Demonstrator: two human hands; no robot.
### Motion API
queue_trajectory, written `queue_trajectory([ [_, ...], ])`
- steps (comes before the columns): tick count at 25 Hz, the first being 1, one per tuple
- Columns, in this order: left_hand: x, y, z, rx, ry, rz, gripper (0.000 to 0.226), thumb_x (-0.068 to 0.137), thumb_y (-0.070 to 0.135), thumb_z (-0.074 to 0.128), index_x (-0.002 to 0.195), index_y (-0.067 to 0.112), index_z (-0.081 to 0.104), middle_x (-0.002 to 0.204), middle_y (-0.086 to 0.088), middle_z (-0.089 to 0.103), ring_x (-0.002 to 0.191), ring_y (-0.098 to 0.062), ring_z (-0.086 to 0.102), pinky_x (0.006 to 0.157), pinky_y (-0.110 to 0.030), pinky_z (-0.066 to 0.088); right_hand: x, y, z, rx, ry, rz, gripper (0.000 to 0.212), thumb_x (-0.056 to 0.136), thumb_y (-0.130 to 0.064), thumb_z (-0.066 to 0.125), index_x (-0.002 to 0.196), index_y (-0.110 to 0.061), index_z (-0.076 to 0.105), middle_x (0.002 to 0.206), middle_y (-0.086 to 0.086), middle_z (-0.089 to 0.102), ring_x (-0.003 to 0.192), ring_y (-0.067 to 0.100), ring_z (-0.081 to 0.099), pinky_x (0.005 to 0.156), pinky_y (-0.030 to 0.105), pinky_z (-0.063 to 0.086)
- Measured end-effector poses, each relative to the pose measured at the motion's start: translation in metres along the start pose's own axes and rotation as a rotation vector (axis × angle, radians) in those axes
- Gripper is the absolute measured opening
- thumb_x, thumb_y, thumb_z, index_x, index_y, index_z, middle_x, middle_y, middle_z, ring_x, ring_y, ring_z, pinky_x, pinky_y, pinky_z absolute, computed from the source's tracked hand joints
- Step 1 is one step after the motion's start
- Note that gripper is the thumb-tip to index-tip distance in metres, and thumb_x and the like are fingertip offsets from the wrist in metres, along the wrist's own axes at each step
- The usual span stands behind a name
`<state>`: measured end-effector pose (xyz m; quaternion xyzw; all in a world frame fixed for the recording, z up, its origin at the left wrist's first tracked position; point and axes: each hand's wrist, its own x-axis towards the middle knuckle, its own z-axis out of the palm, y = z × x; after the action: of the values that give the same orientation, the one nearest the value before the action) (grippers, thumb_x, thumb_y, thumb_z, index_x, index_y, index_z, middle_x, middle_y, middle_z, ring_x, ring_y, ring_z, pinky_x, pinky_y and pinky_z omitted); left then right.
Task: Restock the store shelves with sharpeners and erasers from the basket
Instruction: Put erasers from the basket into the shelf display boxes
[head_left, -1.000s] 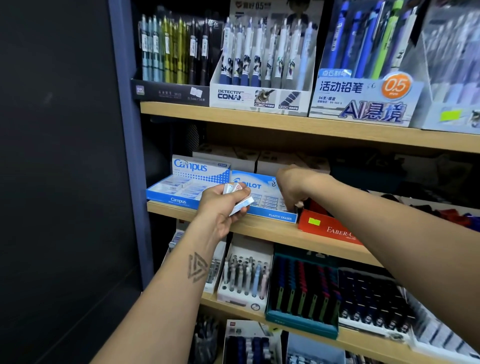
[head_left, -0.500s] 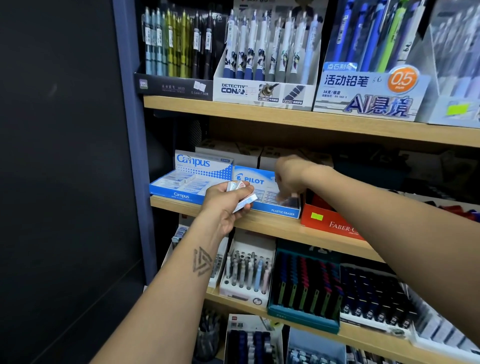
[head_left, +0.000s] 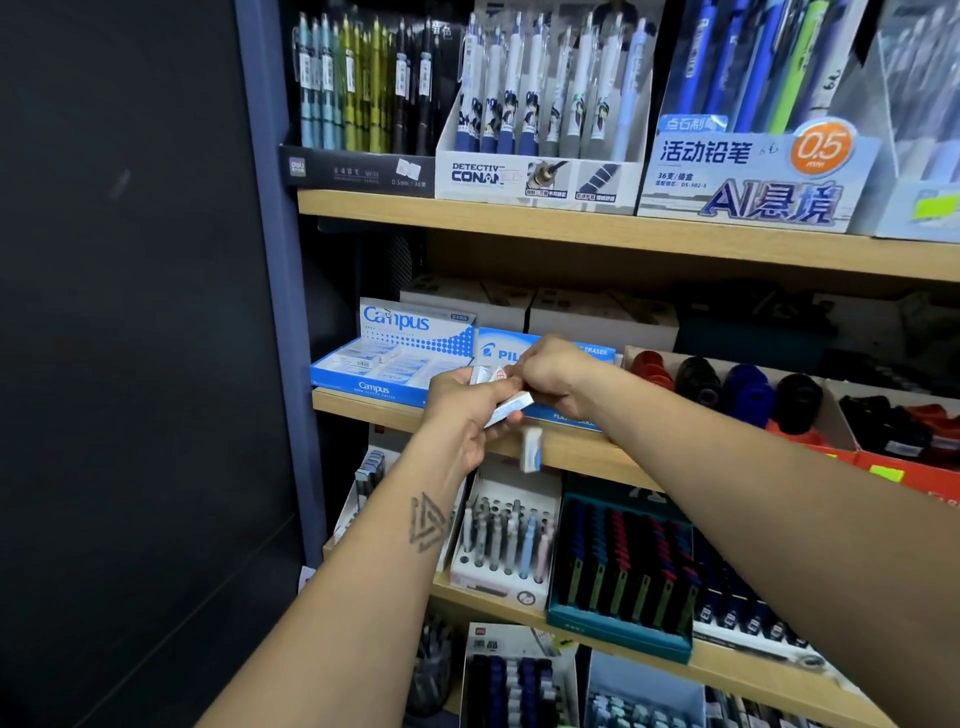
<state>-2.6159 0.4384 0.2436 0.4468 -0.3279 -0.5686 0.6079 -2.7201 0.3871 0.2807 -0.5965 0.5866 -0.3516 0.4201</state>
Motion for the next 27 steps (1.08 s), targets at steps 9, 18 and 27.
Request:
queue_trajectory([
  [9, 0.001, 0.003, 0.002, -0.018, 0.031, 0.054, 0.011, 0.086, -0.001, 0.072, 0.085, 0.008, 0.064, 0.072, -0.009, 0.064, 0.056, -0.017, 0.055, 0.04, -0.016, 0.046, -0.015, 0.002, -0.006, -0.029, 0.091, -0.294, 0.012, 0.094, 0.002, 0.056, 0.091, -0.003, 0.066, 0.077, 0.01, 0.065, 0.066, 0.019, 0.062, 0.054, 0.023, 0.054],
  [18, -0.026, 0.003, -0.04, 0.27, -0.148, 0.095, 0.013, 0.089, -0.002, 0.067, 0.085, 0.01, 0.064, 0.065, -0.003, 0.066, 0.057, -0.013, 0.062, 0.038, -0.014, 0.041, -0.052, 0.035, 0.04, -0.124, 0.248, -0.628, 0.018, 0.076, -0.009, 0.052, 0.077, -0.022, 0.065, 0.072, -0.011, 0.062, 0.073, 0.008, 0.058, 0.071, 0.022, 0.046],
  [27, -0.059, -0.123, -0.137, 1.114, -0.234, -0.366, 0.033, 0.079, -0.01, 0.075, 0.107, 0.001, 0.061, 0.081, -0.01, 0.062, 0.062, -0.018, 0.064, 0.043, -0.021, 0.05, -0.12, 0.218, 0.131, -0.689, -0.381, -0.14, 0.014, 0.086, -0.007, 0.062, 0.096, -0.012, 0.07, 0.093, 0.01, 0.072, 0.088, 0.024, 0.068, 0.069, 0.027, 0.051],
])
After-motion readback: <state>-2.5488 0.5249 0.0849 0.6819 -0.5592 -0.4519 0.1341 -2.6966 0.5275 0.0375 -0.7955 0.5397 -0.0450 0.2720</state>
